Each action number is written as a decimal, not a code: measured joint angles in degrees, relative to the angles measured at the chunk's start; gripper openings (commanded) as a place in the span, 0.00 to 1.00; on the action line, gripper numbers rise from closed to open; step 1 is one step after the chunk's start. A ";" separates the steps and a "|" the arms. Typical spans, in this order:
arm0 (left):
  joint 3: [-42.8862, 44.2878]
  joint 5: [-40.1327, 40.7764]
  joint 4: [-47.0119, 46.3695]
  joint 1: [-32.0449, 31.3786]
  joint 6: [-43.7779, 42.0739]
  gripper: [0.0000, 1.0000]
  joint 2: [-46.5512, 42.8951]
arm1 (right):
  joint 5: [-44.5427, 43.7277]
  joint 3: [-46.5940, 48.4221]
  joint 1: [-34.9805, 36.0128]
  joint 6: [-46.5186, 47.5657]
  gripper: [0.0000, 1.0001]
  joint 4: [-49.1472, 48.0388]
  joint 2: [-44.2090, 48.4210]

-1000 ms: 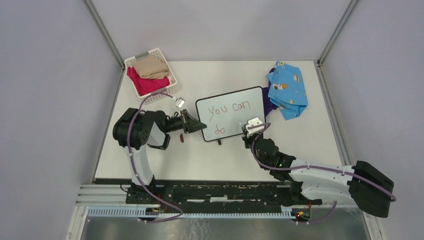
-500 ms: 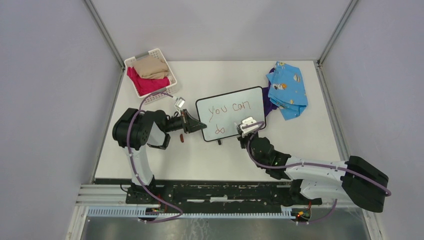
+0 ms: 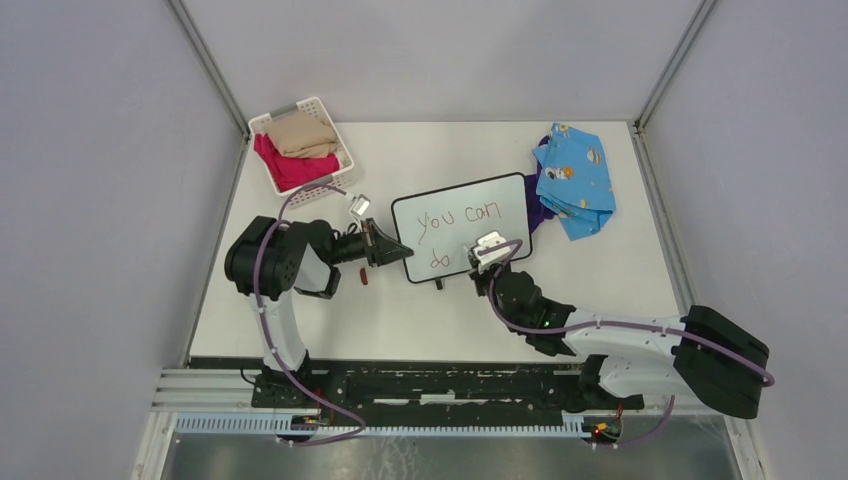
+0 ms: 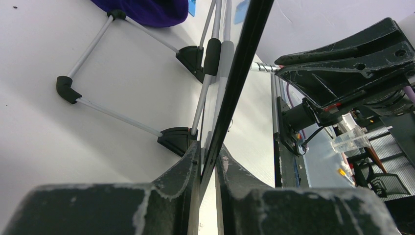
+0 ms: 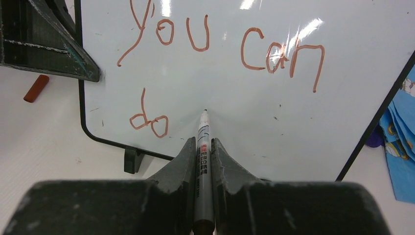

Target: Write a sentence on the whiteboard

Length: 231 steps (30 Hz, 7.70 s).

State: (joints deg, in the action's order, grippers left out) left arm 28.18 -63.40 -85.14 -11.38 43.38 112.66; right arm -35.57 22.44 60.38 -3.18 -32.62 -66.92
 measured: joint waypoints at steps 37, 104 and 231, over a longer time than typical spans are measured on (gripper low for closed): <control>0.22 0.00 1.62 -0.02 -0.66 0.02 -0.44 | 1.11 -3.63 -0.11 -4.15 0.00 0.57 0.15; 1.14 -0.22 6.27 -0.39 -3.78 0.02 -1.75 | 3.28 -2.75 -4.76 -5.60 0.00 1.05 1.66; 4.35 -1.51 22.08 -1.07 -12.83 0.02 -5.57 | 5.01 -6.71 -9.11 -8.22 0.00 4.48 6.27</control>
State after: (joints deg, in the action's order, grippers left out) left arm 32.53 -64.90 -63.07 -12.45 30.55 107.09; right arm -30.57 15.73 51.27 -11.40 -28.14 -60.64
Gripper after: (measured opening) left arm 0.193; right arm 0.176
